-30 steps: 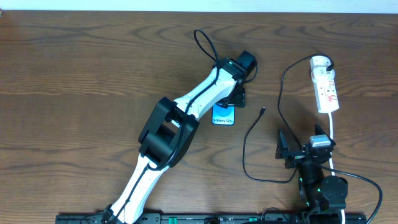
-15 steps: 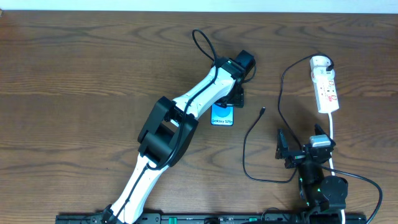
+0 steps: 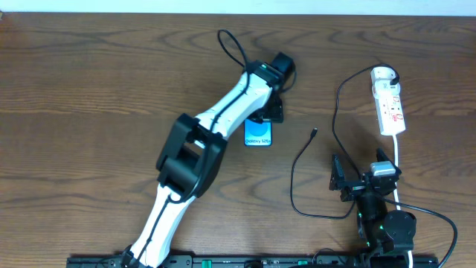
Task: Plug charger to phone and switch on socket
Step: 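Lift the smartphone upright with the left gripper and hold it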
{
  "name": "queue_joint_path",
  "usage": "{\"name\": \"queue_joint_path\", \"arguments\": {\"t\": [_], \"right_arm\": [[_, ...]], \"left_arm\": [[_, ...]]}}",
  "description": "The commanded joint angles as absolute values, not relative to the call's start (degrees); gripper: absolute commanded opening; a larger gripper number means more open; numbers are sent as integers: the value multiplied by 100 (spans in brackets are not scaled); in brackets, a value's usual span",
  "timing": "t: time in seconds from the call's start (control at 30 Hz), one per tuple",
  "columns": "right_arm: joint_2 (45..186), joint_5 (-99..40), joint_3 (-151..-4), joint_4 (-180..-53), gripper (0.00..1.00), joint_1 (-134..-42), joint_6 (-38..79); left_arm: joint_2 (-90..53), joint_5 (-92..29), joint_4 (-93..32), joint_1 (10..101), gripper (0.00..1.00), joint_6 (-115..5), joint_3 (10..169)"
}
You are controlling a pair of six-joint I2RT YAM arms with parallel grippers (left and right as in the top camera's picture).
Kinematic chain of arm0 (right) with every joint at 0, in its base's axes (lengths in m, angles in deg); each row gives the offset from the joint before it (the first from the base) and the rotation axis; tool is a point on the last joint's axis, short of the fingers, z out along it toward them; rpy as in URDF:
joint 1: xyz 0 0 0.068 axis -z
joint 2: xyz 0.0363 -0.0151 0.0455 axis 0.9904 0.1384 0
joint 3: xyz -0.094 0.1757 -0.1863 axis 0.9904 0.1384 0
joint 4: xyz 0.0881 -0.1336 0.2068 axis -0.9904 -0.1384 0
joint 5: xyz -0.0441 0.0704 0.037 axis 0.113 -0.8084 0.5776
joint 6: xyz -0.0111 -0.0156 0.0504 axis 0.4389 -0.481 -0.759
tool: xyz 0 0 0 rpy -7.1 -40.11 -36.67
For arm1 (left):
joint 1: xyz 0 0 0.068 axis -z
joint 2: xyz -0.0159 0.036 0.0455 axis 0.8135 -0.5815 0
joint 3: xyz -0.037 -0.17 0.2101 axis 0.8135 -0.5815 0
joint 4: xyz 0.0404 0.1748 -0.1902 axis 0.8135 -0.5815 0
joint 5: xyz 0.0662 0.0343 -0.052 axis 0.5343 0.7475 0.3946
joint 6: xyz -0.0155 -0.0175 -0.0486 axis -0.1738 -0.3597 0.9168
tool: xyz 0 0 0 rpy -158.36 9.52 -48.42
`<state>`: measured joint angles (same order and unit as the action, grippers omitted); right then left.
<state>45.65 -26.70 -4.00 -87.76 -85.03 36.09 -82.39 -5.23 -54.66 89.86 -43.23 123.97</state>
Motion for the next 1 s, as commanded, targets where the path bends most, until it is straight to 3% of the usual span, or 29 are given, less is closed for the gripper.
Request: {"name": "queue_joint_path", "arguments": {"t": [0.0,0.13,0.33,0.97], "right_arm": [[4558,-2644,-391,-8802,99,-8547,3548],[4558,-2646,-391,-8802,99,-8547,3548],[4558,-2644,-391,-8800,99,-8547,3548],[4558,-2646,-391,-8802,99,-8547,3548]], "left_arm": [[-7692,-512,-5564,8844,79,-4397,12410],[-7605,-1305,-5658,8678,79,-4821,12410],[-7603,-3637,-5741,8304,79,-5232,12410],[-7603,-8997,-5737,6595,79,-5238,12410]]}}
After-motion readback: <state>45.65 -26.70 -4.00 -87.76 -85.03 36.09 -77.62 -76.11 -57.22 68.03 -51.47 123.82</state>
